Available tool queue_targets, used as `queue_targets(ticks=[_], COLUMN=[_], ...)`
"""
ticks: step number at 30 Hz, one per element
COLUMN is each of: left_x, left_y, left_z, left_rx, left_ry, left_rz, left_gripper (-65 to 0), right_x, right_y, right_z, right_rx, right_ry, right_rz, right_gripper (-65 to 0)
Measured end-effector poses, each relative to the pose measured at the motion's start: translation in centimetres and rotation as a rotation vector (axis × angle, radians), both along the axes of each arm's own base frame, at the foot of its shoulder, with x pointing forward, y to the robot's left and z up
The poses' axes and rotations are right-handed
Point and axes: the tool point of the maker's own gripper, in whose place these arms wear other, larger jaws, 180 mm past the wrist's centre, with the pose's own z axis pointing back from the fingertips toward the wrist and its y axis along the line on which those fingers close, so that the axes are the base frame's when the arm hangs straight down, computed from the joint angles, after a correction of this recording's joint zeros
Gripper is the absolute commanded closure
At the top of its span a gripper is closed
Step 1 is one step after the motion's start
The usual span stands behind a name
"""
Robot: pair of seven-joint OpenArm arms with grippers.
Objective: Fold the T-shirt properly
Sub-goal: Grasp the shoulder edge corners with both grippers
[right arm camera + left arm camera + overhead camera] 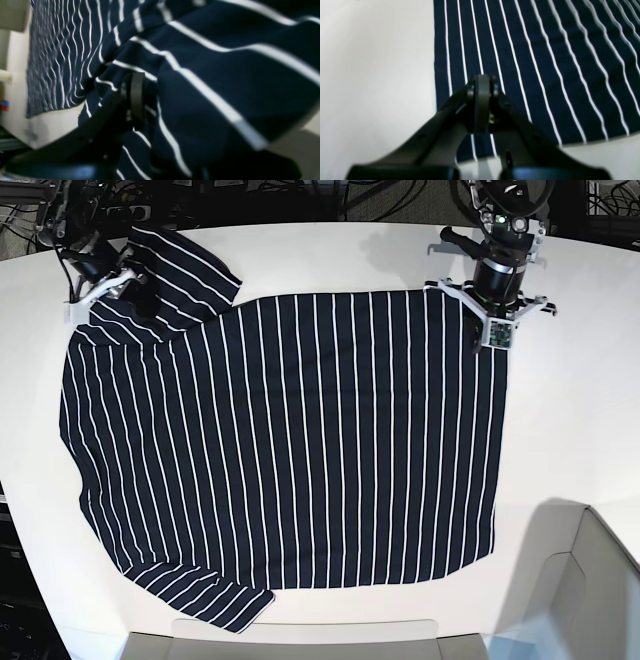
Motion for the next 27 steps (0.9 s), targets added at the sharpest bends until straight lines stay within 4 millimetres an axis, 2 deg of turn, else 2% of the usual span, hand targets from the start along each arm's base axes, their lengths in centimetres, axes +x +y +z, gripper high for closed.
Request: queue_targets(ticks=[3, 5, 7, 10, 12, 14, 15, 22, 27], left_x=[-0.2, -0.3, -0.3, -0.2, -0.4, -0.7, -1.0, -3.2, -3.6], left_y=[0.0, -0.3, 0.4, 5.4, 7.9, 9.5, 9.8, 8.4, 9.2], left_z=[-0.8, -0.9, -0.5, 0.1, 0.3, -0.6, -1.2, -6.8, -7.3], left_rx=[-0.043, -0.154, -0.290, -0.359, -0.358, -0.336, -0.339, -0.515, -0.530], left_ry=[0.079, 0.125, 0.140, 0.121, 0.118, 0.150, 0.172, 0.314, 0.288], left_rz=[0.023, 0.040, 0.089, 0.250, 0.297, 0.319, 0.321, 0.368, 0.384], left_gripper=[-10.9, -14.9, -15.4, -15.4, -15.4, -15.4, -15.4, -15.4, -15.4], right_x=[-0.2, -0.3, -0.4, -0.5, -0.5, -0.5, -0.5, -0.5, -0.4], right_y=[0.5, 0.5, 0.3, -0.2, -0.2, -0.2, -0.2, -0.3, -0.4], right_z=[0.4, 0.7, 0.9, 1.0, 1.0, 1.0, 1.0, 1.0, 1.1], right_rx=[-0.045, -0.077, -0.115, -0.143, -0.143, -0.142, -0.142, -0.144, -0.150], right_ry=[0.007, 0.015, 0.033, 0.040, 0.041, 0.041, 0.042, 0.042, 0.043], right_rz=[0.041, 0.064, 0.096, 0.101, 0.099, 0.099, 0.099, 0.101, 0.108], right_gripper=[-12.3, -12.3, -12.3, -12.3, -12.3, -12.3, -12.3, -12.3, -12.3])
